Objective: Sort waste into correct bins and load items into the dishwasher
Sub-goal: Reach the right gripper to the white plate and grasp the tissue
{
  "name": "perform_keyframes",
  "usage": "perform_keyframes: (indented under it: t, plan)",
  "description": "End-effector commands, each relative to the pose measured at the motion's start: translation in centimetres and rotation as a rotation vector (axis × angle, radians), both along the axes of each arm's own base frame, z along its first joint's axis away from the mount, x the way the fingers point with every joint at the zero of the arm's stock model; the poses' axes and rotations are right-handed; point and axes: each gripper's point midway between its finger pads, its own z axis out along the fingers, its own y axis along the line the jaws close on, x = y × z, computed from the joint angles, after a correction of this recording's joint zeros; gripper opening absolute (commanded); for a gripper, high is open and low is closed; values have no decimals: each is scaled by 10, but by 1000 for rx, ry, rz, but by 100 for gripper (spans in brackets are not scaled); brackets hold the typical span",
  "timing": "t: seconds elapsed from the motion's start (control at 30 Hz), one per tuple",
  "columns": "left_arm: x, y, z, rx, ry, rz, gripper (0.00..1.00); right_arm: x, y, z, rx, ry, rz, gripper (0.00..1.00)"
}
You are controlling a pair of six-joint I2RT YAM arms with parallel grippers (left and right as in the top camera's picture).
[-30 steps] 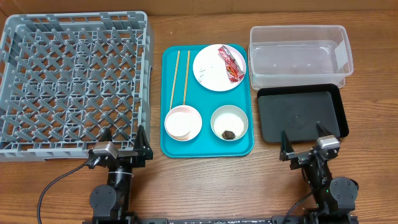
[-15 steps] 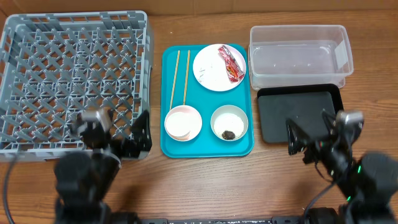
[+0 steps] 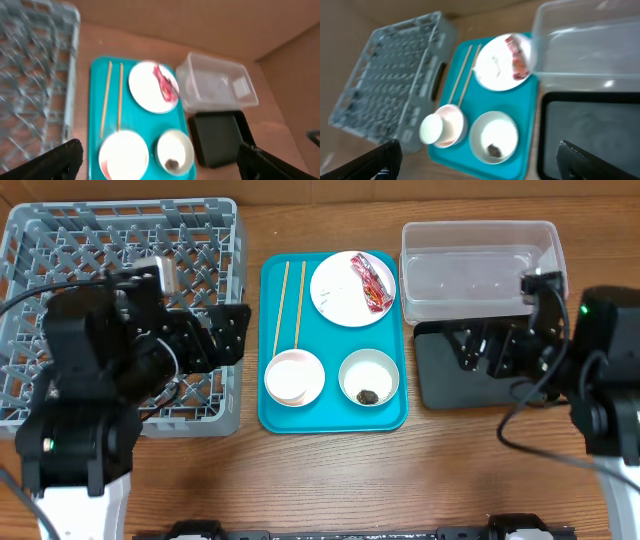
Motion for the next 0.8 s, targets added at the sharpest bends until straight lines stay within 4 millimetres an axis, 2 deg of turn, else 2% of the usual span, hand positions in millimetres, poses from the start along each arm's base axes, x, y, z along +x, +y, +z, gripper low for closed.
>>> perform_keyframes:
  t: [0.0,0.1,0.23,0.33,0.43,0.57,0.67,0.77]
  plan:
    - [-1,-13,-5,-52,54,-72,100,1,15,9,75,9,73,100]
    - [-1,-20,-13,-87,98,-110,100,3,16,-5,46,59,70,100]
    - [2,-23,-6,-87,68,-134,100,-5,23,-46,-76,225,45,100]
    - [6,-15,6,-51,27,-93,100,-11,45,-67,-143,287,108,100]
    - [10,-4,20,-2,-17,-33,100,-9,69,-78,-179,314,177,100]
    - [12,11,28,52,-39,38,100,19,99,-76,-205,264,241,100]
    - [12,13,27,60,-37,48,100,55,128,-58,-139,114,272,100]
    - [13,13,22,60,-17,48,100,85,142,-44,-90,-9,262,97]
